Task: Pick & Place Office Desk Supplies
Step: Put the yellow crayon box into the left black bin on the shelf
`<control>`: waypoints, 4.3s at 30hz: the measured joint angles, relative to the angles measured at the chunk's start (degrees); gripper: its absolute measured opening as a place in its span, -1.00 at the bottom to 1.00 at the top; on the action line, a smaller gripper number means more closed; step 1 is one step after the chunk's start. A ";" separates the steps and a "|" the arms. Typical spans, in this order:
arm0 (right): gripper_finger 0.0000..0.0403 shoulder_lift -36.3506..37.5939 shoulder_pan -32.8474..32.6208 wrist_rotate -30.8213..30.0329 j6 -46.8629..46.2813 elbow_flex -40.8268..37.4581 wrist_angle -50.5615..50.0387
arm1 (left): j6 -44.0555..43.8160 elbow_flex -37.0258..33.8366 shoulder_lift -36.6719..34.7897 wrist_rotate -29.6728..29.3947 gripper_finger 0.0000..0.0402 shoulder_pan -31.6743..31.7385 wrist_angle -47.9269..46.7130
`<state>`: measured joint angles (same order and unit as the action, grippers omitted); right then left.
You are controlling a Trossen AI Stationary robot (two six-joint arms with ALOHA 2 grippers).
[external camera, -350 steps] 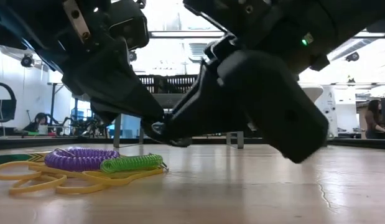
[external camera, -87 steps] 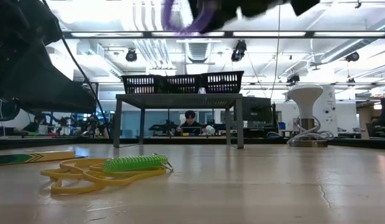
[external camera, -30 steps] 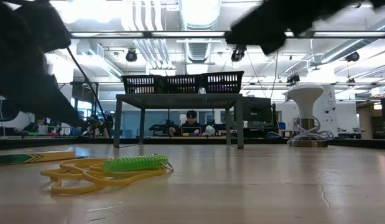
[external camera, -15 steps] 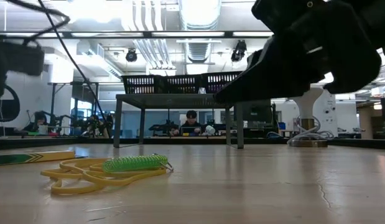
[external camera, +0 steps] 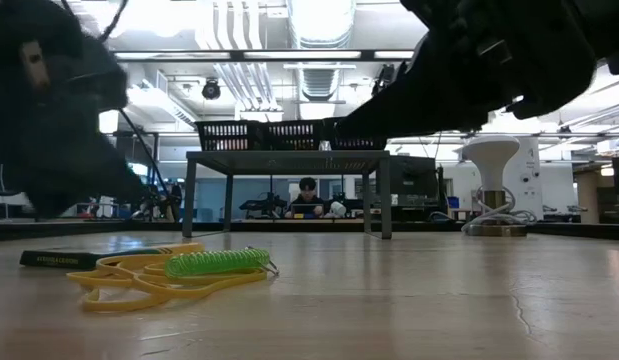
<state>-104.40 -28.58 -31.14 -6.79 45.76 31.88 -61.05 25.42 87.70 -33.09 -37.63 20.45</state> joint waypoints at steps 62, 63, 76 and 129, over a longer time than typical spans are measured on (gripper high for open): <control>0.11 -18.69 16.51 9.78 4.14 37.13 -47.06 | 14.37 3.36 5.86 -12.98 -0.96 6.28 1.54; 0.11 -18.43 16.35 8.82 4.78 37.13 -46.88 | 15.49 3.42 4.73 -12.99 -0.96 6.28 1.67; -0.02 -16.55 14.47 3.60 6.10 37.57 -44.70 | 21.95 3.31 -2.74 -11.92 -0.96 6.29 -0.46; -0.26 -1.77 -1.46 -12.34 -12.50 5.92 -18.52 | 38.94 3.29 -1.16 32.06 -0.24 35.70 -12.28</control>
<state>-106.17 -30.04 -43.49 -19.28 51.68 13.36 -22.11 28.71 86.53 -1.03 -1.93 8.17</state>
